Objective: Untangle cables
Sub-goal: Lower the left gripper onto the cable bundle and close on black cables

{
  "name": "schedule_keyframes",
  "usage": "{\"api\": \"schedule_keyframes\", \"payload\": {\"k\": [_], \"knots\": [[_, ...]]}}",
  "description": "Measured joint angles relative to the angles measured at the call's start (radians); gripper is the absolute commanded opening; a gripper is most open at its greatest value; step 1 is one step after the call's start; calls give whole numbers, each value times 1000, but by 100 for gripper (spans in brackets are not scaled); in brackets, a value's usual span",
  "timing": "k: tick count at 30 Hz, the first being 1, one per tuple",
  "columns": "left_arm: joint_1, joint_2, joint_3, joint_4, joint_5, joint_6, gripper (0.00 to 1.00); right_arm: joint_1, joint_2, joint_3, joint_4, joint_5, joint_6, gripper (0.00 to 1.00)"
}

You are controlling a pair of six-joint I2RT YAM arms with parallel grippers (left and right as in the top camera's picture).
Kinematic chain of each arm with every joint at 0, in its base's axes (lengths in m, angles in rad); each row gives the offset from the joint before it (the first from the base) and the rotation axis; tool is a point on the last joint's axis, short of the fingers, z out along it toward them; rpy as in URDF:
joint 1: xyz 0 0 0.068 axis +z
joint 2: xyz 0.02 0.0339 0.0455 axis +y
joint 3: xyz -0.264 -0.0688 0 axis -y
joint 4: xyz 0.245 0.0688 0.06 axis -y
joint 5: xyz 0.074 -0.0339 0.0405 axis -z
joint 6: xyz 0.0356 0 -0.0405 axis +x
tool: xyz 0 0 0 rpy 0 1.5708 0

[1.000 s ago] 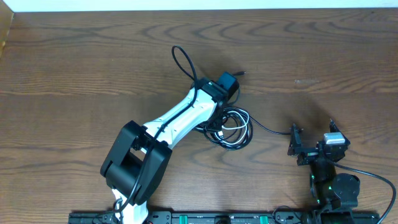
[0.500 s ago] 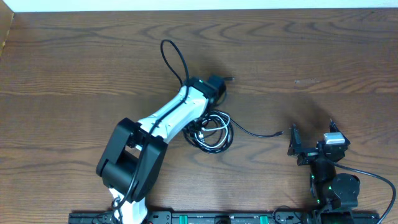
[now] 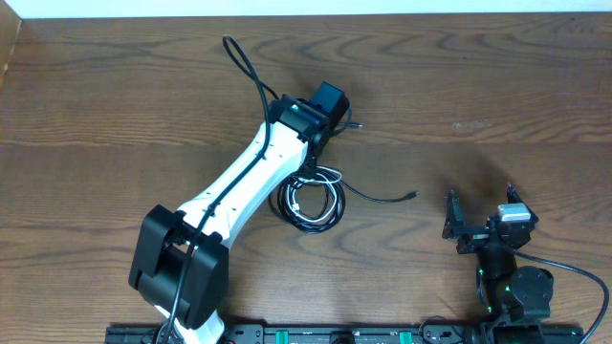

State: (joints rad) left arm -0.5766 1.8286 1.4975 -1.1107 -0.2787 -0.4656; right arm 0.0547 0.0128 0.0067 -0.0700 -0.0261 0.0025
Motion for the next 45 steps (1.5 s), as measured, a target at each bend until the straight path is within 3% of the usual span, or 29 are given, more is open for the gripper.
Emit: {"api": "schedule_keyframes", "payload": {"k": [5,6,7,12,17,26,27,34,45], "knots": [[-1,0,-3,6,121,-76,51,0,0,0,0,0,0,99],[-2,0,-8,7,137,-87,47,0,0,0,0,0,0,99],[-3,0,-16,8,150,-98,28,0,0,0,0,0,0,99],[-8,0,-85,7,180,-120,8,0,0,0,0,0,0,99],[-8,0,-183,4,180,-121,8,0,0,0,0,0,0,99],[-8,0,-212,68,28,90,8,0,0,0,0,0,0,99],[-8,0,-212,85,1,102,8,0,0,0,0,0,0,99],[-8,0,-212,70,-153,156,58,0,0,0,0,0,0,99],[-8,0,-119,-10,-30,137,68,0,0,0,0,0,0,99]]}}
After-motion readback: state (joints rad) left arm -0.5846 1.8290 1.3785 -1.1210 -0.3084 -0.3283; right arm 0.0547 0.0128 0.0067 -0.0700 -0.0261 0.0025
